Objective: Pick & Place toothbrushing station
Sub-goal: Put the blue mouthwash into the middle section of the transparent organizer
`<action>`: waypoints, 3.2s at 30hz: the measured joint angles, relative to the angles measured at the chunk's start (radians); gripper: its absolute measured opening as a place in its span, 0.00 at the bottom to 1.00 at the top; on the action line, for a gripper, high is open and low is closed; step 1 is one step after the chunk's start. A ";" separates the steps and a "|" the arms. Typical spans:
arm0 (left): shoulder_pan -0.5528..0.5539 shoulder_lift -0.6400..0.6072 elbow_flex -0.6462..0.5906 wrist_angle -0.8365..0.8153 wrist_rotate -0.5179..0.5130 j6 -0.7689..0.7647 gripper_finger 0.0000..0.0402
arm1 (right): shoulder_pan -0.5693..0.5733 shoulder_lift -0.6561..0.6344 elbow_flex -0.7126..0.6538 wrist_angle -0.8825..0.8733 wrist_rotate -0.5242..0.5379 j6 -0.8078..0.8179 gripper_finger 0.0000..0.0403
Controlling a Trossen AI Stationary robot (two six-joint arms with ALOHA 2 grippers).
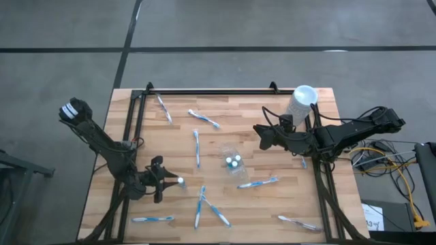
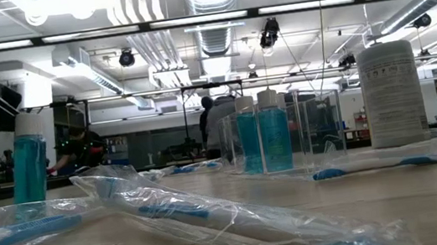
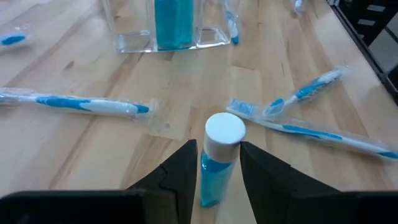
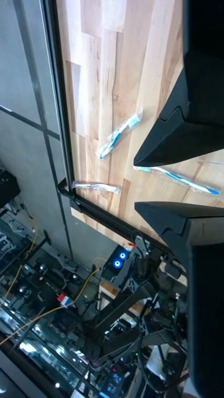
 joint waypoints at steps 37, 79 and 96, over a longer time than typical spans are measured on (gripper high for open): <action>0.023 0.000 0.000 0.049 0.040 -0.013 0.31 | 0.003 0.000 0.000 0.000 -0.057 0.000 0.24; 0.023 0.000 0.000 0.049 0.015 -0.111 0.31 | 0.003 0.002 0.000 0.000 -0.058 0.000 0.24; 0.023 0.000 0.000 0.049 0.017 -0.125 0.32 | 0.003 0.002 0.000 0.000 -0.058 0.000 0.24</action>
